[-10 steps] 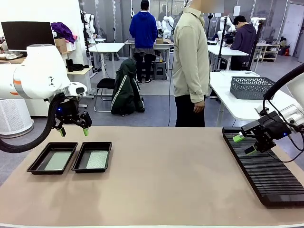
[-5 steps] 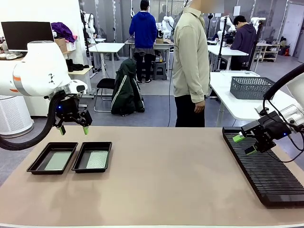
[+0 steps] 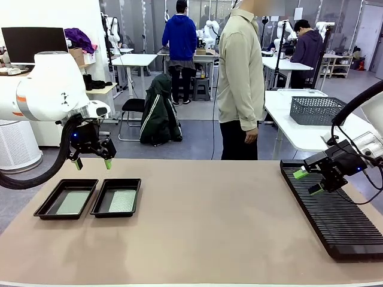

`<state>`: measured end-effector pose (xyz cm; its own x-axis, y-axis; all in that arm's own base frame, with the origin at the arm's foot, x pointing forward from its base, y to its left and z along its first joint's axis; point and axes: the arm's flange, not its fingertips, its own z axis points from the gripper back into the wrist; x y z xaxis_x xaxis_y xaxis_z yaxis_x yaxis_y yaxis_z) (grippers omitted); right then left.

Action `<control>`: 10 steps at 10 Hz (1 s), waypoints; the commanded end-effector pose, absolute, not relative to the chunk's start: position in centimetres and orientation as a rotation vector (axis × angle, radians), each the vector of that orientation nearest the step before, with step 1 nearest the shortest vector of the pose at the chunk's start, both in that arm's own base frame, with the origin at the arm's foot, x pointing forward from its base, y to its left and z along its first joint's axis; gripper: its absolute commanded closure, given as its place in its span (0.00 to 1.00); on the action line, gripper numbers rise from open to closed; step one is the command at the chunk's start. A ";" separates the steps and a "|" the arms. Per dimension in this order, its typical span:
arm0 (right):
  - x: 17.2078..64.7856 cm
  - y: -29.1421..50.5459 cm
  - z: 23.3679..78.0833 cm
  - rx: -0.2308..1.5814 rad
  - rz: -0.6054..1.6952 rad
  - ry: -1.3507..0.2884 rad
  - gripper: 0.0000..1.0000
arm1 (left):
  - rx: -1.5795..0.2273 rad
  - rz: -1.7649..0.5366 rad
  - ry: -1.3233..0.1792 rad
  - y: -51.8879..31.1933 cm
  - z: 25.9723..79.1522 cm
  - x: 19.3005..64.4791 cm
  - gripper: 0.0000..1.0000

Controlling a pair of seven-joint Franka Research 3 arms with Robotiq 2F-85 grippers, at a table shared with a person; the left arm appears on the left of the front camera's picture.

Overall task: Inspect and transfer BCBs to ESD trays.
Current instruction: Pick up the ESD tray and place it on the left side of the table.

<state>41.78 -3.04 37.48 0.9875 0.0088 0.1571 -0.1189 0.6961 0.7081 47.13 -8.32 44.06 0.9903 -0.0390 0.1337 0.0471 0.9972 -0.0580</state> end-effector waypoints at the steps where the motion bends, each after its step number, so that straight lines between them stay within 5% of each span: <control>1: 41.8 -2.9 37.5 0.793 0.057 -0.149 0.00 | -0.065 -0.046 -0.137 -8.2 44.1 47.1 0.00; 10: 41.8 -2.9 37.5 0.793 0.057 -0.149 0.00 | -0.065 -0.046 -0.137 -8.2 44.1 47.1 0.00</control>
